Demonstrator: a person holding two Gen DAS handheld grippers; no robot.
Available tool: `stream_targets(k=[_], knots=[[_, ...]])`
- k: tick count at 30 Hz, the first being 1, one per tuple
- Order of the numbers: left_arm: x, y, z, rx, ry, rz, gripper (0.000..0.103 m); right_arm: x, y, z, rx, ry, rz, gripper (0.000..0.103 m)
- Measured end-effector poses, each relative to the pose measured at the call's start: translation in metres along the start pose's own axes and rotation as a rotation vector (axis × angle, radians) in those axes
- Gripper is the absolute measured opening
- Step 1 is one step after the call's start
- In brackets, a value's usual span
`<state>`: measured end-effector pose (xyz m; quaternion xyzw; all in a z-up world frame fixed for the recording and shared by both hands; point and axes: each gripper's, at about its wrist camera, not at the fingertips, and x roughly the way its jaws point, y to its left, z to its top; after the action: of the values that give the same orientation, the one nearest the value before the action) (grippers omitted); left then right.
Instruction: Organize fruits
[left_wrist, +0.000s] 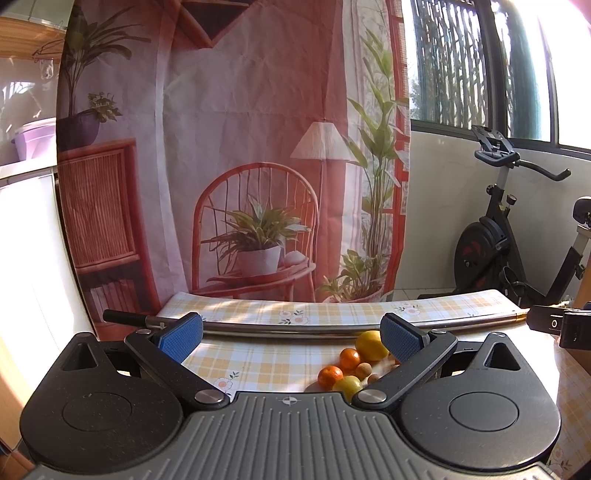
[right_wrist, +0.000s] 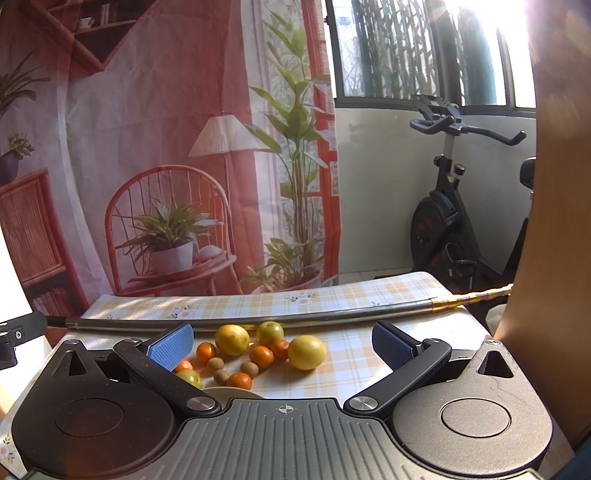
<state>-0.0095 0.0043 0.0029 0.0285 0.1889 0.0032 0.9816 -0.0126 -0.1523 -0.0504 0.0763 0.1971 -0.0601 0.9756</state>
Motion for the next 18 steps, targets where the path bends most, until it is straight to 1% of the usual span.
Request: stream_targets(k=[9, 18], knots=[[0.002, 0.001, 0.001, -0.005, 0.014, 0.001, 0.103, 0.002, 0.001, -0.001, 0.001, 0.008, -0.001, 0.103], [0.009, 0.002, 0.000, -0.013, 0.047, 0.006, 0.103, 0.012, -0.001, -0.002, 0.003, 0.027, -0.001, 0.103]])
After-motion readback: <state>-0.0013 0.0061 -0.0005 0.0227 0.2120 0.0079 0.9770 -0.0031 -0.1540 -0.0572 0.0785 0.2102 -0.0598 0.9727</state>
